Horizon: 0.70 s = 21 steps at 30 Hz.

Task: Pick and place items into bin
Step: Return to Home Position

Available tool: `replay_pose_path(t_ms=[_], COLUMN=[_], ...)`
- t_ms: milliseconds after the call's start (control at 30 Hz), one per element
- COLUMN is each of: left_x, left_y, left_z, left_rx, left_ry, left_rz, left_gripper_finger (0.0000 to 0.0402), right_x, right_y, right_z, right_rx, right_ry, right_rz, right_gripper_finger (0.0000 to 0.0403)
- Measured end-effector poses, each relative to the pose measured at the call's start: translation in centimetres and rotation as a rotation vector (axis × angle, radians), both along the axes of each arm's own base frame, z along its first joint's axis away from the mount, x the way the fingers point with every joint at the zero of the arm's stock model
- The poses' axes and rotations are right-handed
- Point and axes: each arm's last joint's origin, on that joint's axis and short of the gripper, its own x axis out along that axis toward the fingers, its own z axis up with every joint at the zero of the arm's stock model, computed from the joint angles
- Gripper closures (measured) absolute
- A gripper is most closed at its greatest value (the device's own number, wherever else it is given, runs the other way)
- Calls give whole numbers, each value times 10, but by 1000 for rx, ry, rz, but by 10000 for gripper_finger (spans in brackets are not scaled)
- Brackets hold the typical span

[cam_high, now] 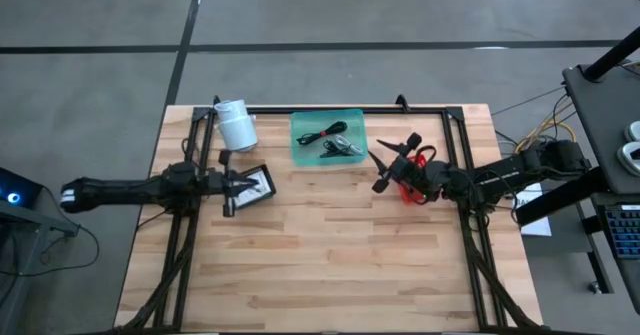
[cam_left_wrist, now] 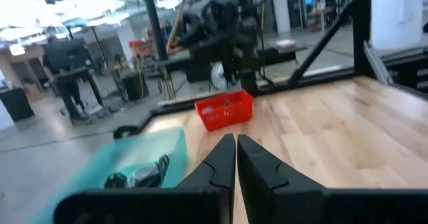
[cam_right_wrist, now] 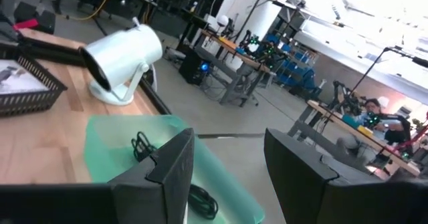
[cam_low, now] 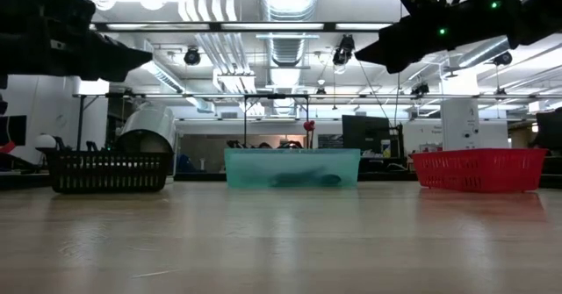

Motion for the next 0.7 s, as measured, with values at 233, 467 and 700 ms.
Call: replay_pose_path(t_ms=[233,467,700], left_x=[-8,-14,-13], left_y=[-1,-1,-1], left_z=[1,-3,-4], left_rx=[23,52,44], left_ry=[-20,13,19], left_rz=[1,2,0], left_gripper_finger=[401,402,402], right_x=[-1,-21,-56], right_y=[6,15,25], right_z=[-6,-18,-36], right_rx=[89,226,386], right_ry=[-33,1,-39], right_rz=[236,295,548], right_gripper_finger=[238,270,368])
